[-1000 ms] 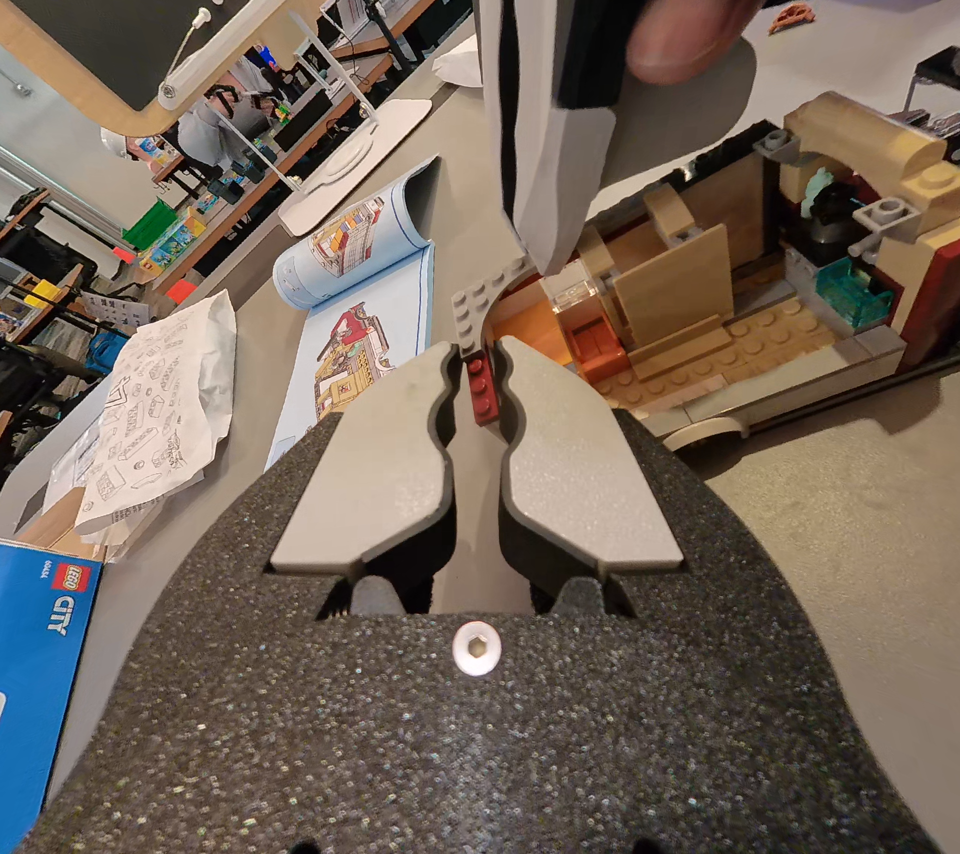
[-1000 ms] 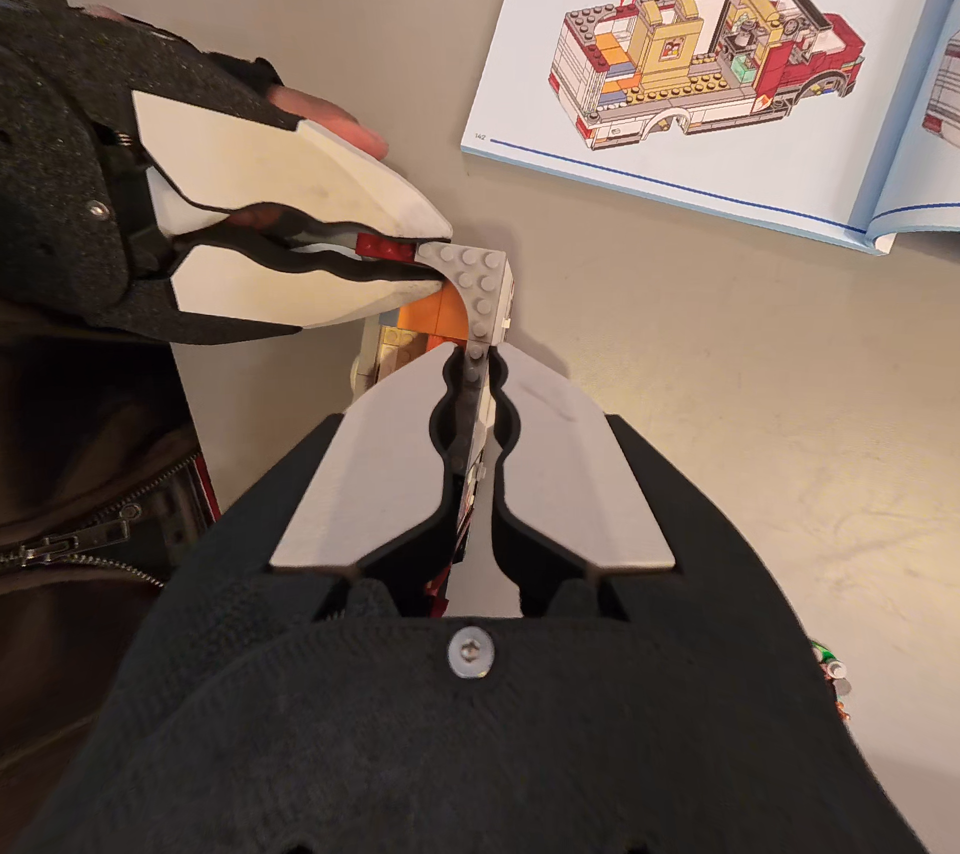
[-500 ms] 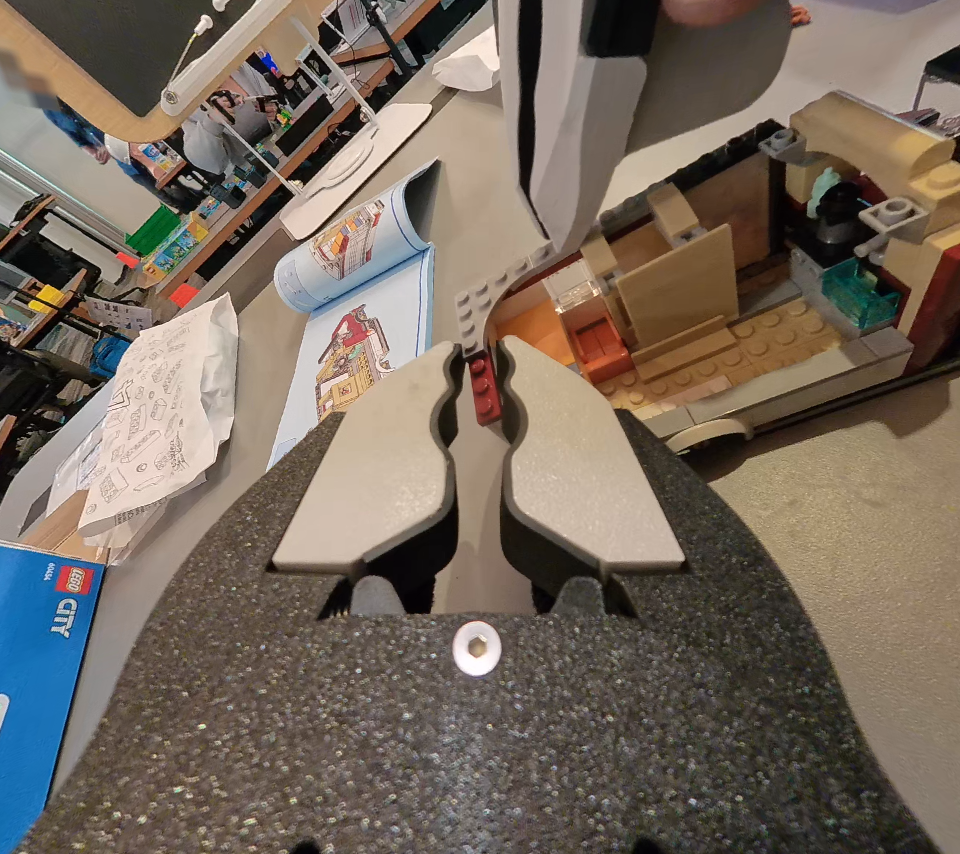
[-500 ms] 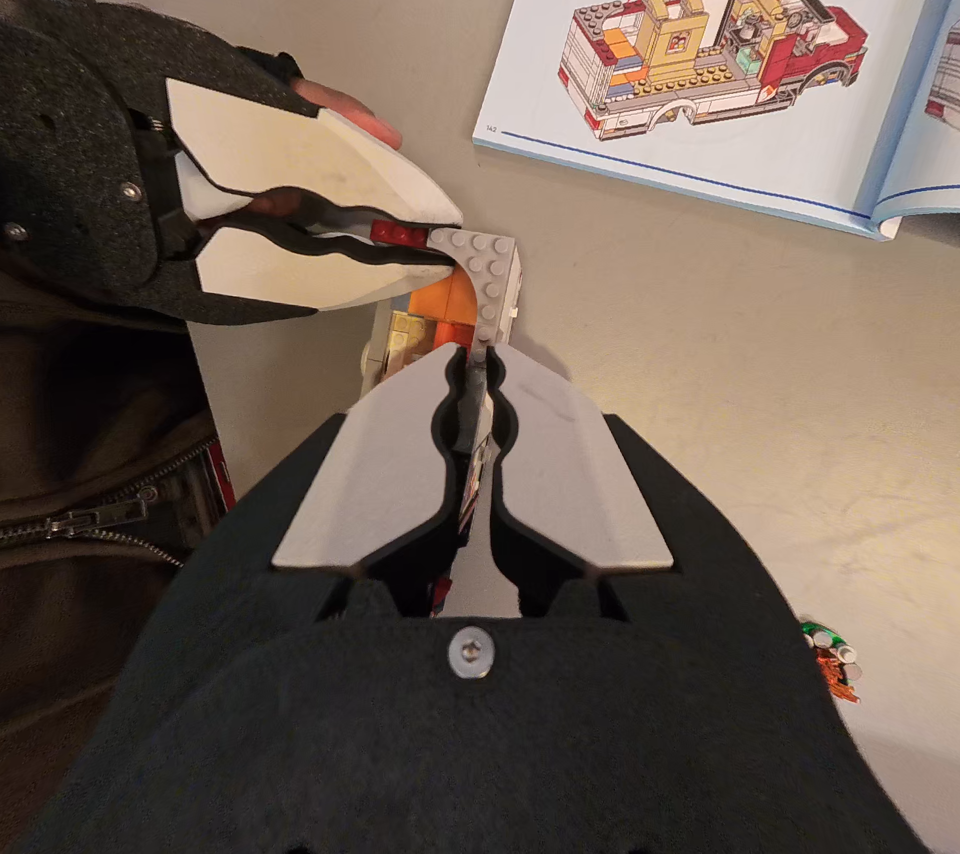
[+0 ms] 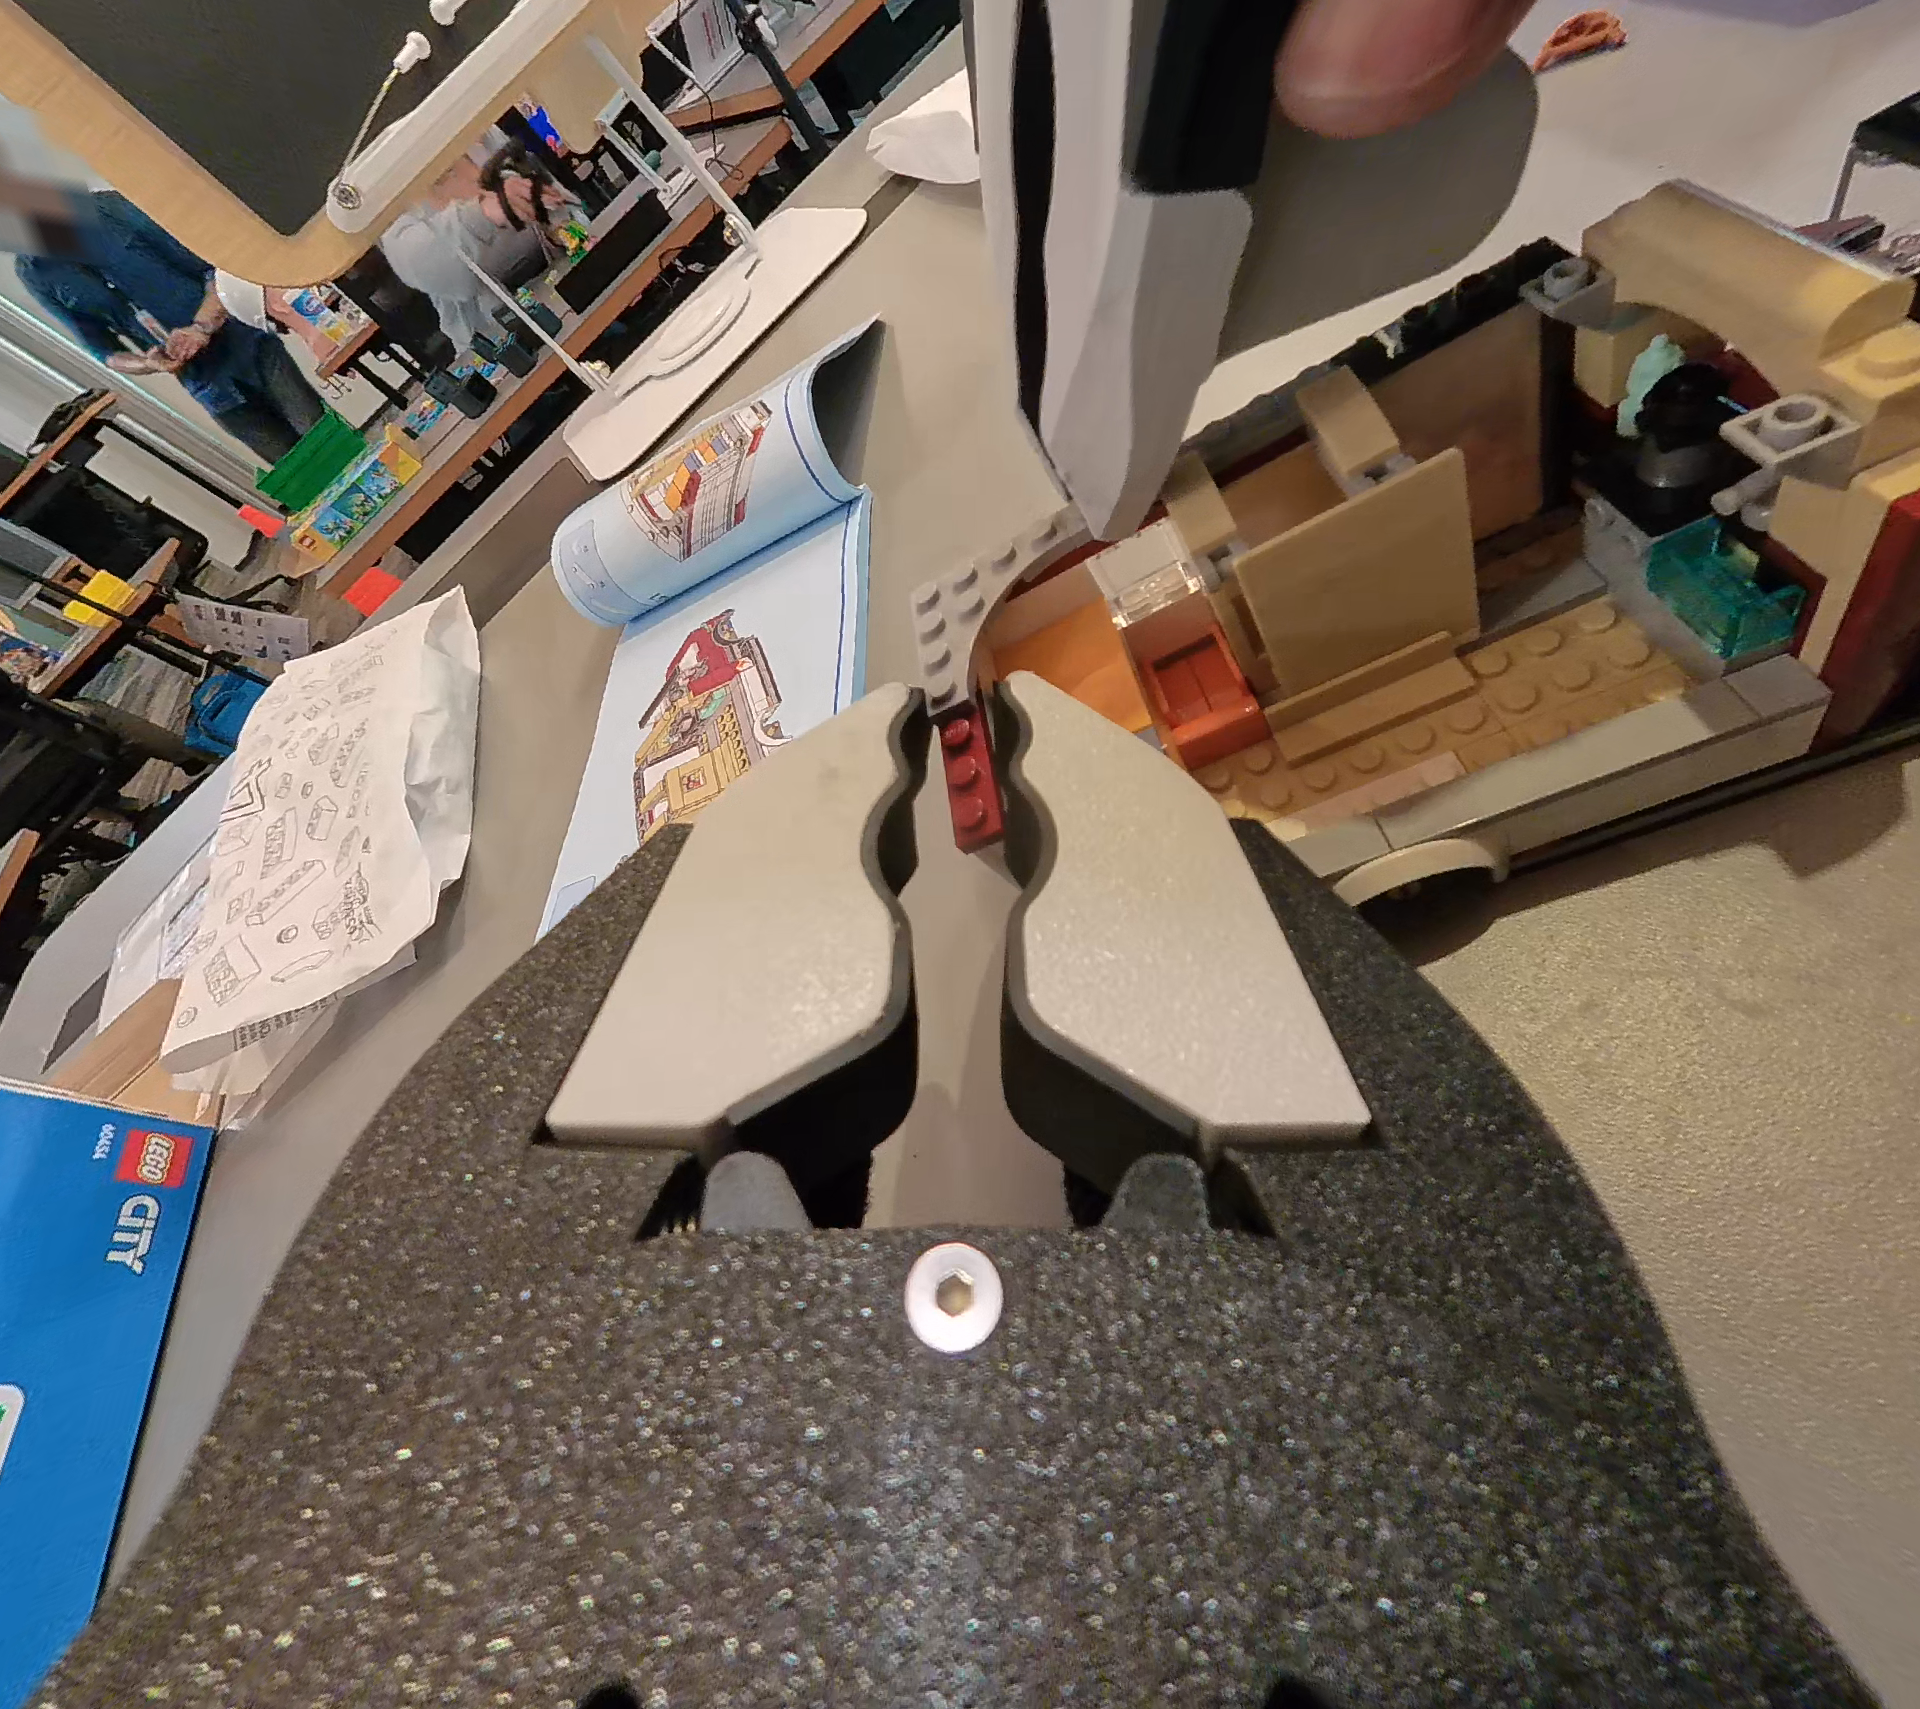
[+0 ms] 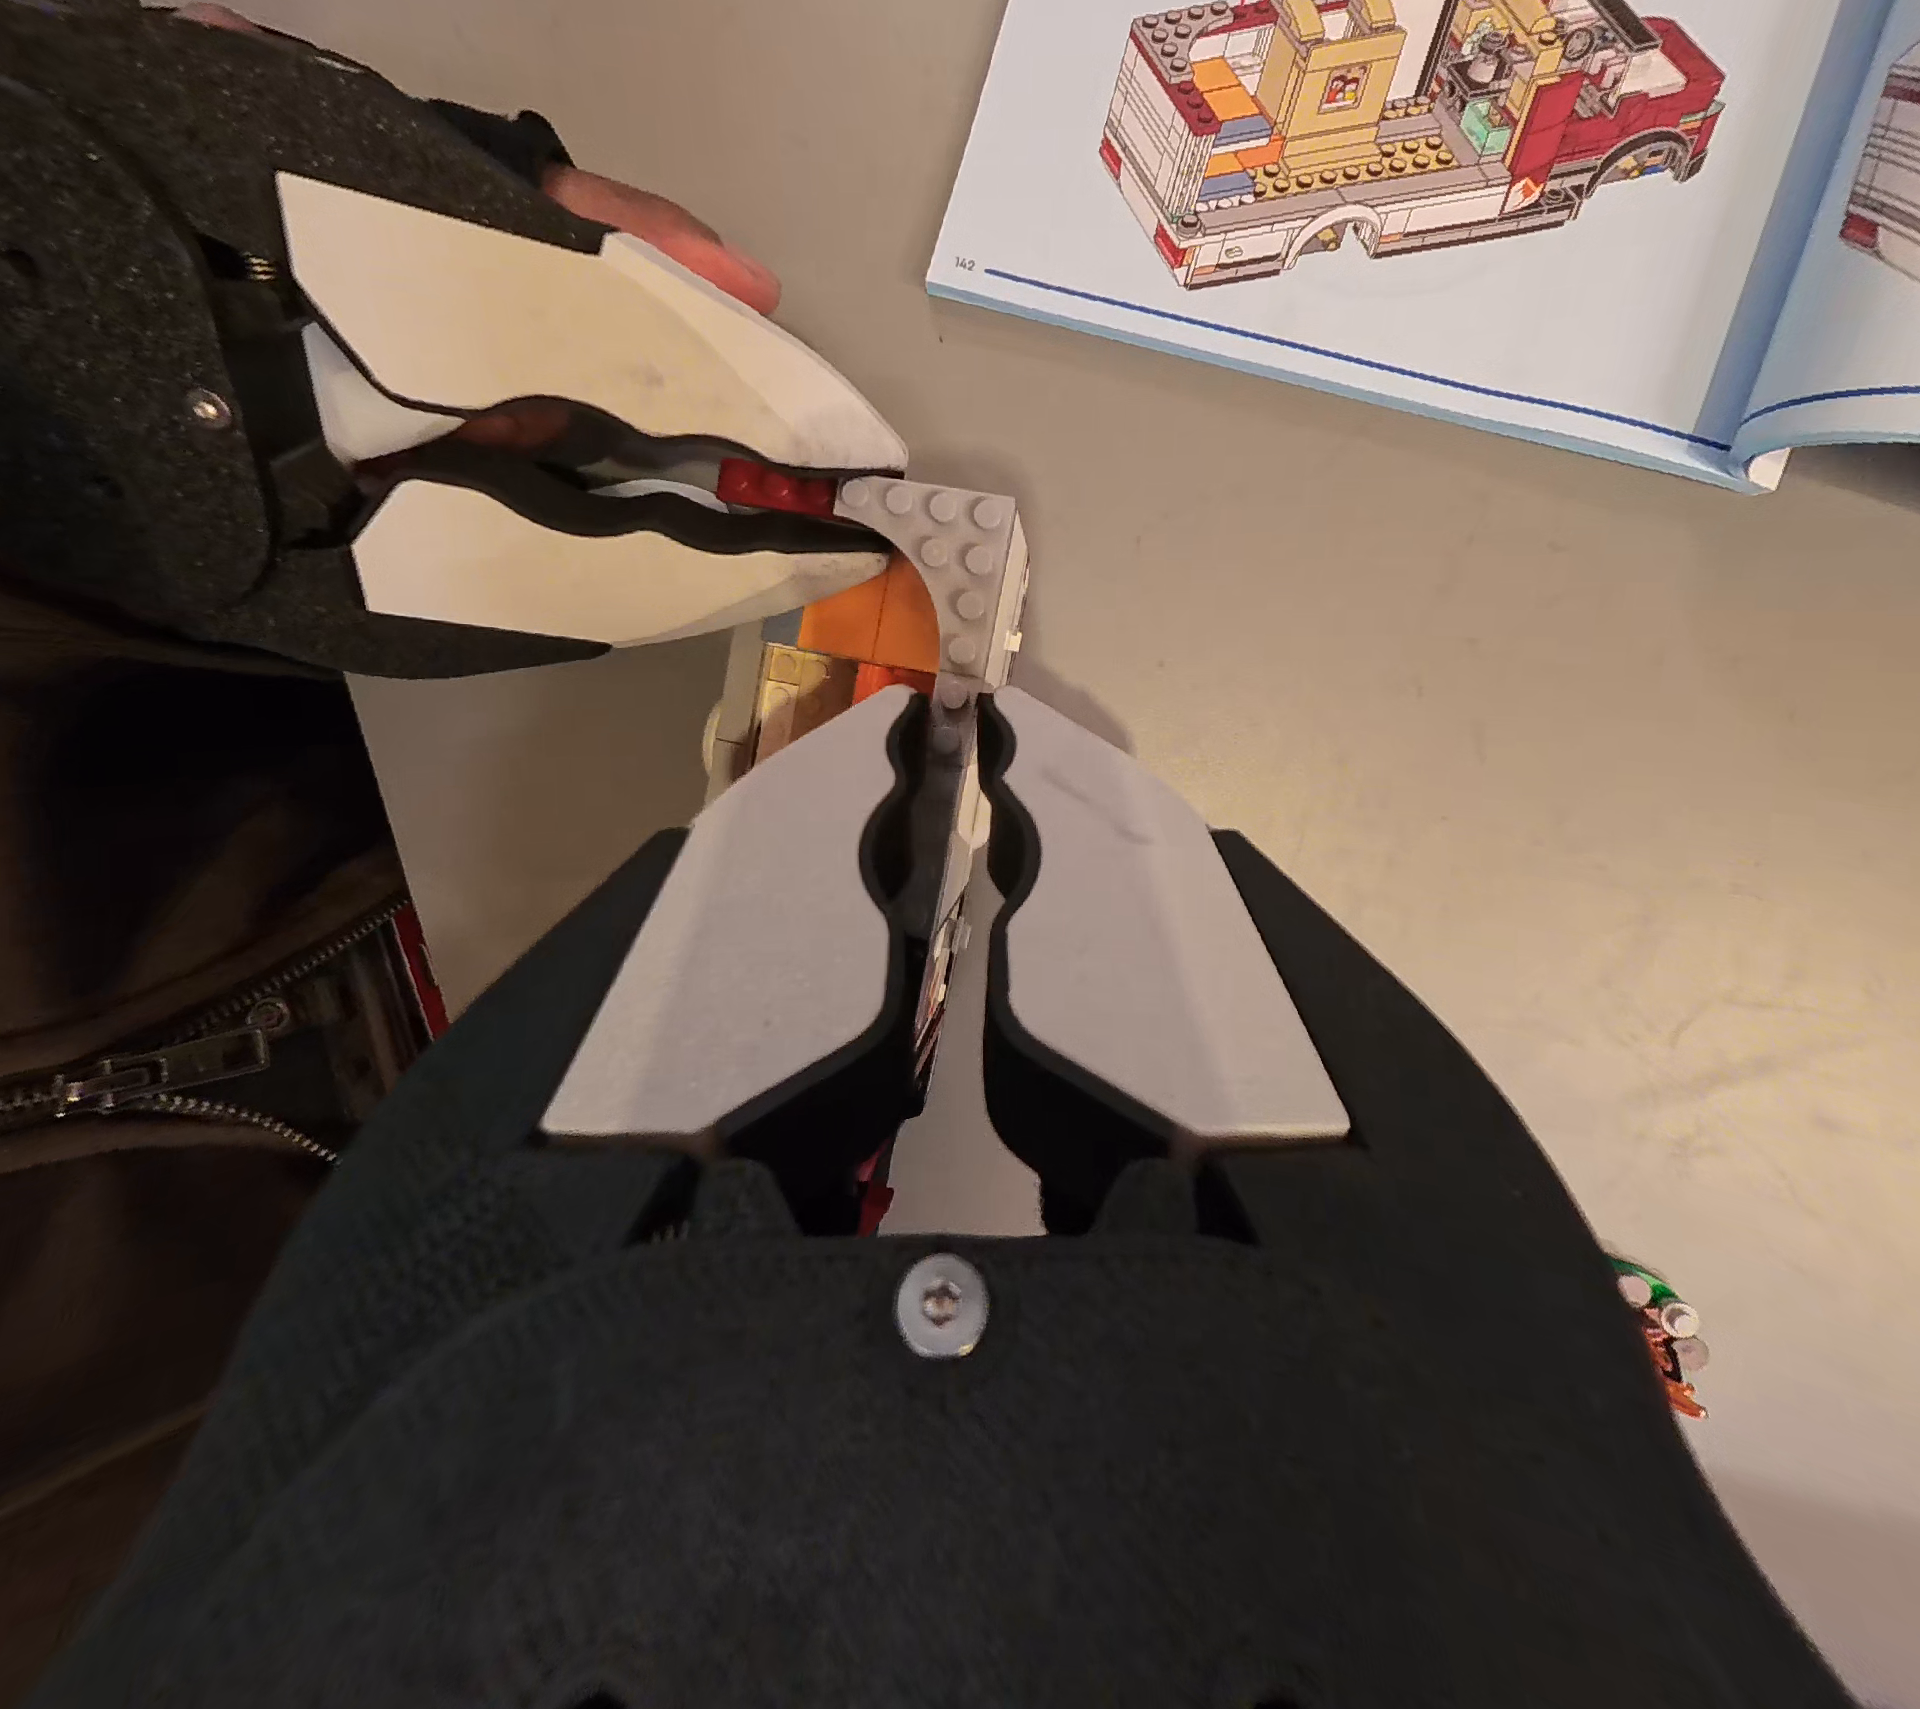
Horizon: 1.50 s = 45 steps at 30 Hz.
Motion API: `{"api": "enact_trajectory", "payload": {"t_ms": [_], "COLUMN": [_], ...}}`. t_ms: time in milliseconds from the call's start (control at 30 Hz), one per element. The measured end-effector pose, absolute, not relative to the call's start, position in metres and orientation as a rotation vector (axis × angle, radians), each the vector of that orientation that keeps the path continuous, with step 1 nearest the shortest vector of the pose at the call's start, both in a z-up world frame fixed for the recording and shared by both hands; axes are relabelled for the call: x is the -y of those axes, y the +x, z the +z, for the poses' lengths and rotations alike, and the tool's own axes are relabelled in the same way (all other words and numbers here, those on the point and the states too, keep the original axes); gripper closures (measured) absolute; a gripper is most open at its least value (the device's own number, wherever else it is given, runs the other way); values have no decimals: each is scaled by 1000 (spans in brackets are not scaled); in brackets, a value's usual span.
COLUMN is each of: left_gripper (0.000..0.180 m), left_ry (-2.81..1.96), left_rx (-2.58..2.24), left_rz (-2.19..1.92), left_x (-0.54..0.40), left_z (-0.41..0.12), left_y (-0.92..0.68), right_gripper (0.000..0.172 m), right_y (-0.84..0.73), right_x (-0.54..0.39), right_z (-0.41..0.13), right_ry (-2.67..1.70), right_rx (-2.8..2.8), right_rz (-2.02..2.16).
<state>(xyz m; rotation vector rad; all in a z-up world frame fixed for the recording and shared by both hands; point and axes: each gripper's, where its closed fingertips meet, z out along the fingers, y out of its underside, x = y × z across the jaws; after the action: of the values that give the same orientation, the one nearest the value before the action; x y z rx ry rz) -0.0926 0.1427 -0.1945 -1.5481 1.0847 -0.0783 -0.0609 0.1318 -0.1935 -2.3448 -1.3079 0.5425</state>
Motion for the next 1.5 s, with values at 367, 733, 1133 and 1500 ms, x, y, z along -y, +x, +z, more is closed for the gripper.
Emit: {"api": "enact_trajectory", "payload": {"t_ms": [367,733,1133,1500], "left_gripper": [169,169,169,169], "left_ry": [-1547,-1546,-1547,-1547], "left_rx": [-1088,-1089,-1089,-1089], "left_rz": [-82,-84,-83,-83], "left_x": [-142,-142,-142,-143], "left_z": [-195,-195,-194,-195], "left_y": [-93,-93,-92,-92], "right_gripper": [164,167,159,161], "right_y": [-61,-62,-62,-64], "right_x": [-132,-132,-133,-131], "right_z": [-193,-191,-191,-198], "right_ry": [-2322,-2296,-2300,-2316], "right_rx": [1294,1085,1196,1248], "right_rz": [691,1168,887,807]}}
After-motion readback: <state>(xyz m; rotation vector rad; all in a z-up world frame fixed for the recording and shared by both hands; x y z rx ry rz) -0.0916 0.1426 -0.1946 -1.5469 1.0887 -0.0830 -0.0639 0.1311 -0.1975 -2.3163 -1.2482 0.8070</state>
